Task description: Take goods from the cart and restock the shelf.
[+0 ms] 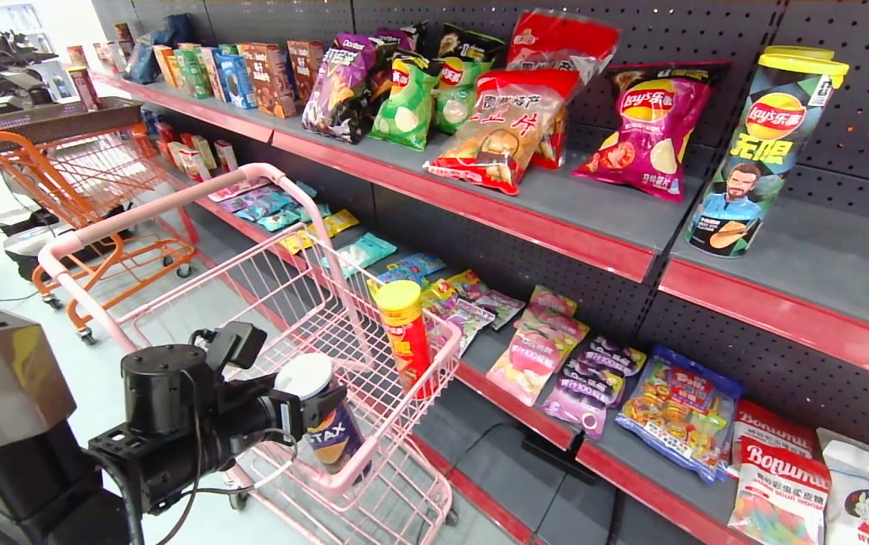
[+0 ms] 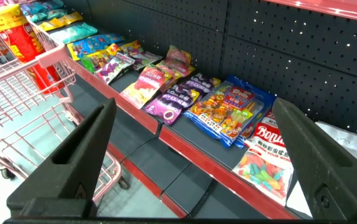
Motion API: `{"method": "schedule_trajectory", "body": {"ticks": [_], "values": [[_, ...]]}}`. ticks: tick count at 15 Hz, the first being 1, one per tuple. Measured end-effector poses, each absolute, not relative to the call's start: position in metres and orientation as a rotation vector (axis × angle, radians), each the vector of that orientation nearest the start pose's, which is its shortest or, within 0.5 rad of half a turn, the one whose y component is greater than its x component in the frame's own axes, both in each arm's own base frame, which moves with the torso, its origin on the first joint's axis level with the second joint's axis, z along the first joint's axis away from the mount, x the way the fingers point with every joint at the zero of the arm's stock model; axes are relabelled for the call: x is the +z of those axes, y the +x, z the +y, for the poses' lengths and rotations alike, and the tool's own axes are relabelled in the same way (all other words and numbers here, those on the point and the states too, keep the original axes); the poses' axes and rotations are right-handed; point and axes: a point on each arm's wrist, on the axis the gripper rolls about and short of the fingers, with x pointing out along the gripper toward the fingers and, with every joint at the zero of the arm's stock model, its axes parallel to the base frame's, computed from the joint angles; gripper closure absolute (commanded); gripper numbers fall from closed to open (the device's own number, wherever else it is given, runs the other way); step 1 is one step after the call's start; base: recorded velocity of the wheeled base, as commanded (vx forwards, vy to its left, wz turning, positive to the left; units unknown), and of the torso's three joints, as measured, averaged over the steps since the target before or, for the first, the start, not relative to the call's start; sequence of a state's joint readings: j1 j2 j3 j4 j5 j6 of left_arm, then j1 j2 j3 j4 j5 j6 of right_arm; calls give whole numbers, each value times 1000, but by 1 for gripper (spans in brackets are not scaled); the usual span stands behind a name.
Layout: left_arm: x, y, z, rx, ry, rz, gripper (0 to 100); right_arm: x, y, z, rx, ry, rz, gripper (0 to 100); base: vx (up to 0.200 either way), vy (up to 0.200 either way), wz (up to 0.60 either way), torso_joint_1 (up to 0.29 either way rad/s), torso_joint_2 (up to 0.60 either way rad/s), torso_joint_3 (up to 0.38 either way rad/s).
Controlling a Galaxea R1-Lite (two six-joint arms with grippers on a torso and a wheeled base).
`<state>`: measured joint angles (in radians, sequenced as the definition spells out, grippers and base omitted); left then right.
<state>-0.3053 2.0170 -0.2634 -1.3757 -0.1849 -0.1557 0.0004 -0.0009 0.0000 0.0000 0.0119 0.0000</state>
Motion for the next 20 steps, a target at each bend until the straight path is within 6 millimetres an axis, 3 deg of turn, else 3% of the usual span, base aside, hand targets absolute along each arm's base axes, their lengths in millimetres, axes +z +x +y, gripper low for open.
{"method": "schedule_trajectory", "body": {"ticks": [2, 3, 9, 12, 16, 20], "values": [[40, 257, -87, -451, -124, 406, 0, 75, -23, 0, 12, 0, -1, 0, 0, 0, 0, 0, 0, 0], [37, 258, -89, -451, -121, 400, 100, 75, -23, 0, 12, 0, -1, 0, 0, 0, 0, 0, 0, 0], [20, 260, -93, -453, -95, 384, 100, 75, -23, 0, 12, 0, -1, 0, 0, 0, 0, 0, 0, 0], [24, 261, -92, -446, -94, 375, 100, 75, -23, 0, 12, -1, -1, 0, 0, 0, 0, 0, 0, 0], [61, 280, -77, -384, -113, 238, 100, 75, -23, 0, 13, -1, -1, 0, 0, 0, 0, 0, 0, 0], [112, 290, -63, -331, -120, 205, 100, 75, -23, 0, 13, -1, -1, 0, 0, 0, 0, 0, 0, 0]]}}
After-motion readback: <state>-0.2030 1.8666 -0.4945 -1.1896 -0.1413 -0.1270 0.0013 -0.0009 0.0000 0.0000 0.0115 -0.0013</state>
